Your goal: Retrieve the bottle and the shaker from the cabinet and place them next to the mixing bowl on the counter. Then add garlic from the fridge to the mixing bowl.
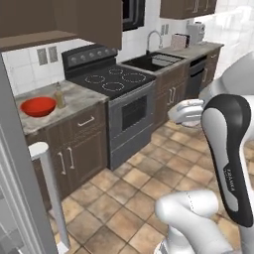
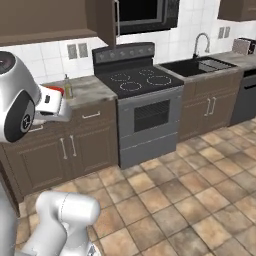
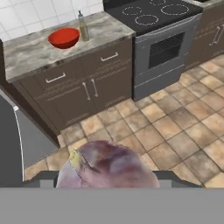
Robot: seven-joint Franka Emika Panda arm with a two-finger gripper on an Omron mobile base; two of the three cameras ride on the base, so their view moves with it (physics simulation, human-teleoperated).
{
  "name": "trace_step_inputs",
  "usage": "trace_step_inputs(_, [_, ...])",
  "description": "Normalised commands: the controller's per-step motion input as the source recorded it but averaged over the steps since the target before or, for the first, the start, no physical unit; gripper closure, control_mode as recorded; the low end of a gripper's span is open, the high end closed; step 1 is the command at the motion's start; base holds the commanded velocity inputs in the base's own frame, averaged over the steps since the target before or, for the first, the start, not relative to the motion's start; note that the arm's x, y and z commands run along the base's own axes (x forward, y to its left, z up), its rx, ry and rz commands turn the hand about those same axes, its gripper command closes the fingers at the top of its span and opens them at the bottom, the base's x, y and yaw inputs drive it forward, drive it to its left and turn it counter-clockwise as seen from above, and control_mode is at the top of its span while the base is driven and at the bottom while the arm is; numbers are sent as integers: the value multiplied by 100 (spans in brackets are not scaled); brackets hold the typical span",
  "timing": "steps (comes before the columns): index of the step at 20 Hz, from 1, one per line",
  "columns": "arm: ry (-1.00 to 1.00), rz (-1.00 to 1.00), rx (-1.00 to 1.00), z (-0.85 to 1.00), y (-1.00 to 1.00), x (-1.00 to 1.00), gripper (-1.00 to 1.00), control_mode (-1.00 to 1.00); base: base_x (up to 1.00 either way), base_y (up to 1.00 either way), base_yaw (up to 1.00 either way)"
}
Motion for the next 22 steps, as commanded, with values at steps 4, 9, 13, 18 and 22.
trace_step_inputs(4, [0, 0, 0, 0, 0, 0, 100, 100, 50, 17, 39])
trace_step_inputs(9, [0, 0, 0, 0, 0, 0, 100, 100, 51, 8, 43])
trace_step_inputs(13, [0, 0, 0, 0, 0, 0, 100, 100, 72, 0, 40])
trace_step_inputs(18, [0, 0, 0, 0, 0, 0, 100, 100, 95, -18, 35])
trace_step_inputs(22, [0, 0, 0, 0, 0, 0, 100, 100, 72, -57, 32])
